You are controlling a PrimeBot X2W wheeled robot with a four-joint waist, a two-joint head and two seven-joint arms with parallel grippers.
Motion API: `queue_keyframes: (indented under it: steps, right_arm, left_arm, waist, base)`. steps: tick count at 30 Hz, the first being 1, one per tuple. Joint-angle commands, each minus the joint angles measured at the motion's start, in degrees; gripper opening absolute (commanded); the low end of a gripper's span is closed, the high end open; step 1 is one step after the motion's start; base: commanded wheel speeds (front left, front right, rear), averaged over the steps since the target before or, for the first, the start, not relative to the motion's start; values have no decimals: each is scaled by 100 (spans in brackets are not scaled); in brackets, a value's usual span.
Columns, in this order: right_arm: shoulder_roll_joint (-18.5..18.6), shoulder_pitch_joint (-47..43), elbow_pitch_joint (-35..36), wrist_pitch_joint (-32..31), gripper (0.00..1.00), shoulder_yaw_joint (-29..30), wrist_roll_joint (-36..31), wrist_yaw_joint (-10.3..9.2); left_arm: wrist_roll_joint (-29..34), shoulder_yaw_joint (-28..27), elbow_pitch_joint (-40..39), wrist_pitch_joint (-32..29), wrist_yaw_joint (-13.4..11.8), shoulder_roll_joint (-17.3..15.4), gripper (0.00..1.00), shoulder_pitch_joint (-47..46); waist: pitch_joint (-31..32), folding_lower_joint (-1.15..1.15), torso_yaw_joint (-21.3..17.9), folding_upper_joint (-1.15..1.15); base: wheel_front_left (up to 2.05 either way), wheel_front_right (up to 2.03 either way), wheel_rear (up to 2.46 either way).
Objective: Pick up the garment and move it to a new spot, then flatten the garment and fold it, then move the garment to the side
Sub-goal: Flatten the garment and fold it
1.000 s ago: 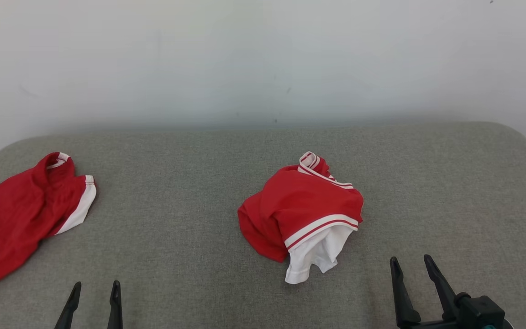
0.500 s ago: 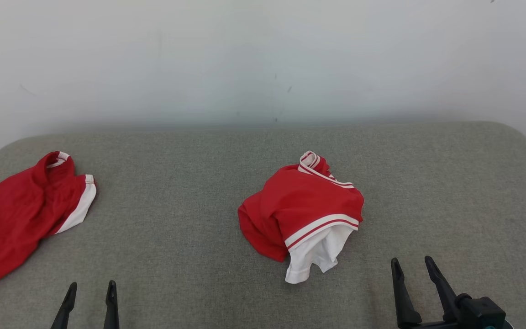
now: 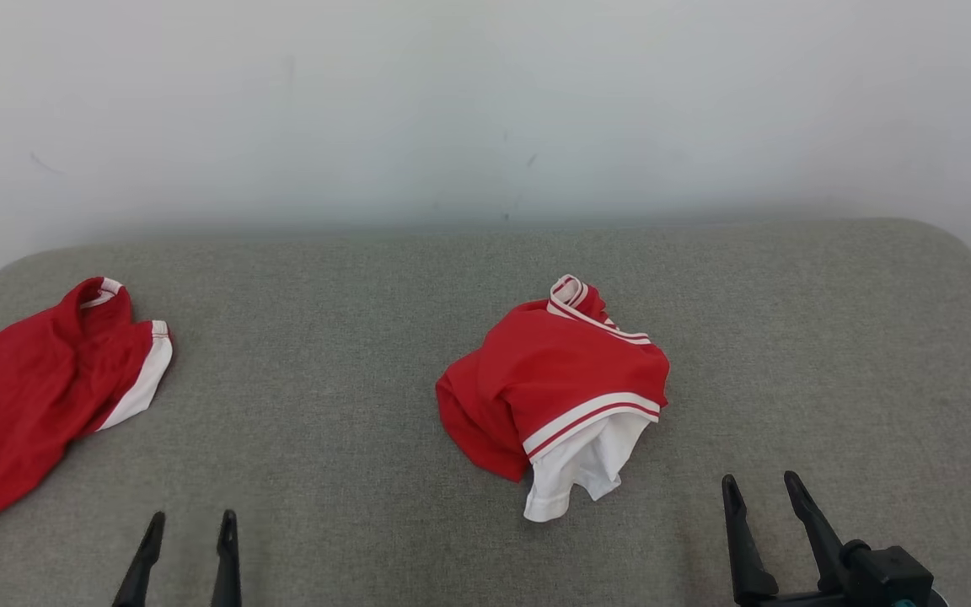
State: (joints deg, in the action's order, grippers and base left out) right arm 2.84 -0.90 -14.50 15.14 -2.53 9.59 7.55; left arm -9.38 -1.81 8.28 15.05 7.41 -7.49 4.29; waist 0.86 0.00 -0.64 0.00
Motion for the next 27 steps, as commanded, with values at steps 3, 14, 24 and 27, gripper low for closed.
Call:
queue_keyframes:
  steps: [3, 14, 24, 27]
  right_arm:
    - [9, 85, -17, 1, 100, -1, 30, -12]
    - [11, 214, -19, 1, 100, -91, 120, -12]
    - [8, 337, -6, 1, 100, -174, 205, -12]
    - [7, 369, -8, 0, 100, -202, 212, -12]
  left_arm:
    - [-51, 265, 40, 20, 7, 6, 100, -272]
    - [-370, 1986, 525, 19, 7, -261, 100, -1511]
    - [-571, 3344, 1040, 19, 0, -446, 100, -2569]
    - [-637, 3637, 1278, 19, 0, -525, 100, -2927]
  waist:
    - [-45, 0, -23, 0]
    - [-331, 0, -567, 0]
    - [-553, 0, -1321, 0]
    - [-602, 0, -1555, 0]
  base:
    - [0, 0, 0]
    - [0, 0, 0]
    - [0, 0, 0]
    - [0, 0, 0]
